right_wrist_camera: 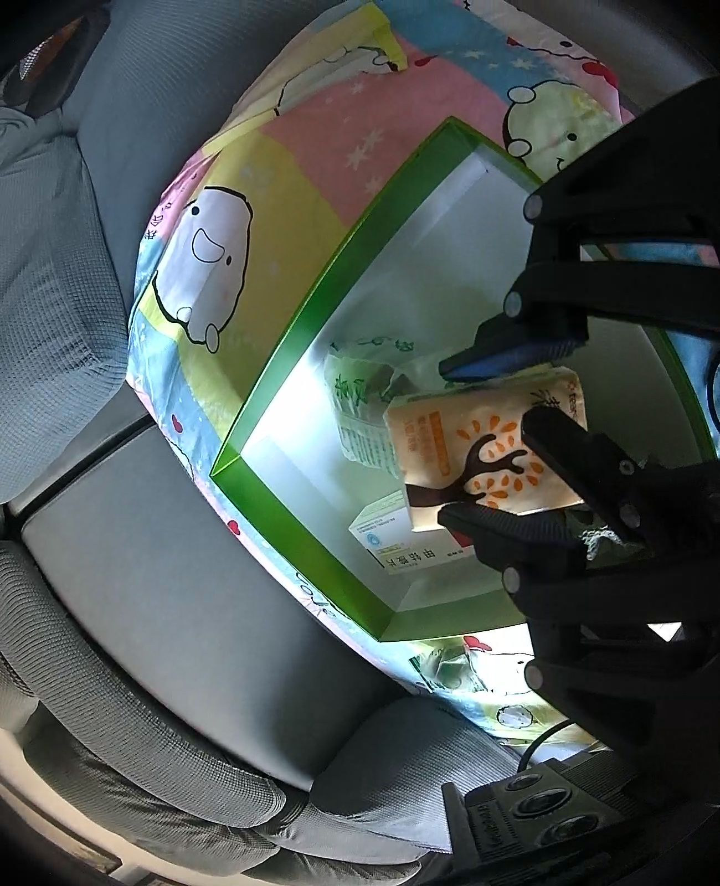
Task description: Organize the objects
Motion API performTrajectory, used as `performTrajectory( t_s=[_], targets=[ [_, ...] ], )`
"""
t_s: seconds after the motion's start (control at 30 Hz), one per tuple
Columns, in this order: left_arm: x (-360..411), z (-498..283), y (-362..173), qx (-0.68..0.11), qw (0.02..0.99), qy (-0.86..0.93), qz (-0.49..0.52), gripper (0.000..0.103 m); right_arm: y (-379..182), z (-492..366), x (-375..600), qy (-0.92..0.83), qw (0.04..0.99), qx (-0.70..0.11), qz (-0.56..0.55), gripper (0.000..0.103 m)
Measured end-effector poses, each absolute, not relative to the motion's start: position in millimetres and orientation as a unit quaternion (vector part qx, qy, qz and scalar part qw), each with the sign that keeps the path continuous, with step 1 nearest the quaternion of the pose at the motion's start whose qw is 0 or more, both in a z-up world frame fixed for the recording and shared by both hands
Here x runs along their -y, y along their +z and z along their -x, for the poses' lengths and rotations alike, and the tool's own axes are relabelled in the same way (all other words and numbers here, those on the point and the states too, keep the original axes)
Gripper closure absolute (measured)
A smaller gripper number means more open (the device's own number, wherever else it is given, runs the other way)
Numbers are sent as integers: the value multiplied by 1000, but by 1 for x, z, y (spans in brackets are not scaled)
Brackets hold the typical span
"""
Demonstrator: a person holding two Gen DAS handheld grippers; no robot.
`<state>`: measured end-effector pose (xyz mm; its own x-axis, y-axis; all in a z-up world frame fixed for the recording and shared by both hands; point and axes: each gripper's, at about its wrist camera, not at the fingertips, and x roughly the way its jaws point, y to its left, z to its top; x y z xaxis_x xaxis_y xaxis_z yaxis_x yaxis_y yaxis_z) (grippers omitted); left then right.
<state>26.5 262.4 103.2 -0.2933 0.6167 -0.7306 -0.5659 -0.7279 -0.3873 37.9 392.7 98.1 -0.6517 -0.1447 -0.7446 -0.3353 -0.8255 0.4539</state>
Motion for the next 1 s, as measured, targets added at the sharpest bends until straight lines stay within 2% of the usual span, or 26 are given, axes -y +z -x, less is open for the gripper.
performTrajectory(
  t_s=[0.17, 0.27, 0.4, 0.5, 0.77, 0.83, 1.0],
  targets=[
    [-257, -27, 107, 15, 351, 816, 459, 52, 98, -38, -395, 861, 67, -290, 413, 57],
    [-249, -26, 111, 13, 344, 822, 454, 52, 101, -39, -394, 863, 71, -288, 408, 49],
    [-231, -23, 121, 20, 333, 831, 445, 52, 107, -41, -391, 869, 67, -287, 397, 45],
    [-210, -19, 132, 44, 324, 838, 437, 52, 111, -42, -386, 874, 70, -278, 392, 39],
    [-159, -18, 162, 47, 279, 864, 418, 52, 126, -47, -373, 888, 70, -257, 374, 37],
    [-145, -19, 169, 45, 263, 871, 413, 40, 130, -48, -367, 893, 65, -249, 369, 34],
    [-110, -23, 180, 47, 219, 891, 395, 35, 140, -49, -350, 903, 51, -223, 364, 30]
  ],
)
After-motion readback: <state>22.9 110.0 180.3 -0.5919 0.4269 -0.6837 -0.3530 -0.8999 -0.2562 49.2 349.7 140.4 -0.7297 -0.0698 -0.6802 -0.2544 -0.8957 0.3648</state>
